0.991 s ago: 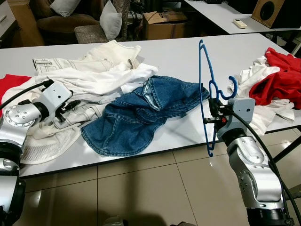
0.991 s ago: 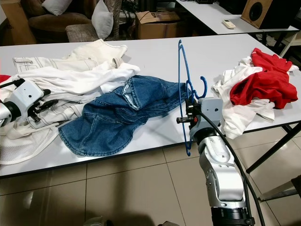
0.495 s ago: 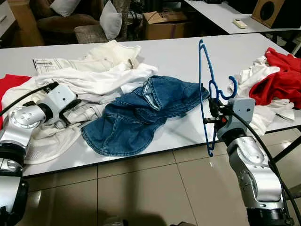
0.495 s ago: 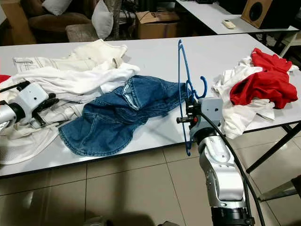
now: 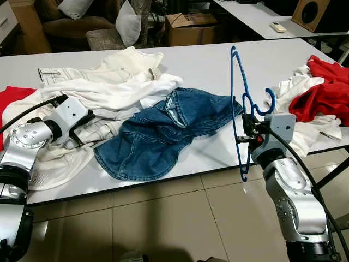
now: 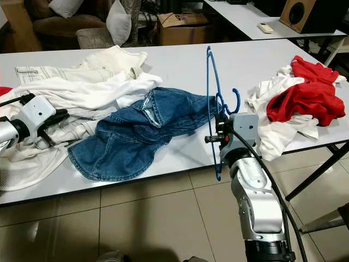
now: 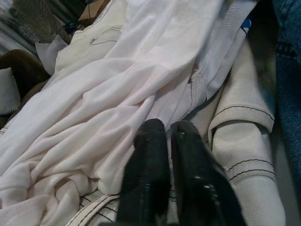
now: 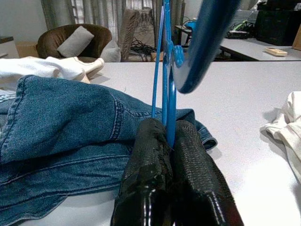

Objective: Hang hanger

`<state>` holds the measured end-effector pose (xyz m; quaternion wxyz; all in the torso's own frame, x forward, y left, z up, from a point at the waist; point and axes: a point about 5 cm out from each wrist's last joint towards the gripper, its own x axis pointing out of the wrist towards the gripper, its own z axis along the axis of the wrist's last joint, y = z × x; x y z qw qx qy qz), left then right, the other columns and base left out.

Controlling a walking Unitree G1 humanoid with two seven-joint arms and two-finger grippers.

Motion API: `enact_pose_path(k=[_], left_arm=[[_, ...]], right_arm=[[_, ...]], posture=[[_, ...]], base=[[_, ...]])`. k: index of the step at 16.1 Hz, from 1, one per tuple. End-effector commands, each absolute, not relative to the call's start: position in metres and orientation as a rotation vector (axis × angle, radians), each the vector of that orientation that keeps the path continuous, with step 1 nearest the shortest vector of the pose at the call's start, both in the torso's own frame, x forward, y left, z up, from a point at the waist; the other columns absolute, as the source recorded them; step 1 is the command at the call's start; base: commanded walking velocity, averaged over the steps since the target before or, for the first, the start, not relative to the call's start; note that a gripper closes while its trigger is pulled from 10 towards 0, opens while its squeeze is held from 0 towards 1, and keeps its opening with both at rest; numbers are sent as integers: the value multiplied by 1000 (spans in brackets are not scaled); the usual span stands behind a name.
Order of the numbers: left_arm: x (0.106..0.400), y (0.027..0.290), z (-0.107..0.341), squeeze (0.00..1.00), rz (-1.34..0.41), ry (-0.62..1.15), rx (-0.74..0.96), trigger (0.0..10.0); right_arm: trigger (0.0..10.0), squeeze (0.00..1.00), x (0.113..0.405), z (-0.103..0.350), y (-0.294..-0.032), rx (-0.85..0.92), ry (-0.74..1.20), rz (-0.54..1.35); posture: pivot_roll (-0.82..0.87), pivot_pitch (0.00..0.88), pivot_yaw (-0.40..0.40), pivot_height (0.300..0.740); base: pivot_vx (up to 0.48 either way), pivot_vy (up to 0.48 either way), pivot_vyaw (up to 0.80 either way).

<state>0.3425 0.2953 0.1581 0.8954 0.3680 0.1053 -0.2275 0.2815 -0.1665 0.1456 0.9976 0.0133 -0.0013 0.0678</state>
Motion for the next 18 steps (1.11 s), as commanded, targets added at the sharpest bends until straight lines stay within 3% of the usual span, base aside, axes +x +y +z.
enact_pose_path(k=[1,5,6,7,13,18], left_arm=[[341,294,157,1000,-492,219,781,10000],[341,300,156,1000,-439,233,838,10000],[341,300,155,278,-440,243,847,10000],[341,299,153,0,-447,253,851,10000],[343,298,150,0,-413,261,925,10000],[348,301,152,0,-289,249,993,10000]], right_arm=[[10000,0,281,150,-166,24,-19,140],[10000,0,282,151,-165,22,-18,149],[10000,0,282,151,-165,22,-18,151],[10000,0,282,151,-165,22,-19,151],[10000,0,282,152,-165,21,-22,156],[10000,0,283,152,-164,21,-25,159]], posture=[[-79,0,22,740],[-80,0,15,740],[-80,0,15,740],[-81,0,15,740],[-83,0,13,740],[-86,0,14,740]], base=[[0,0,0],[0,0,0],[0,0,0],[0,0,0],[0,0,0],[0,0,0]])
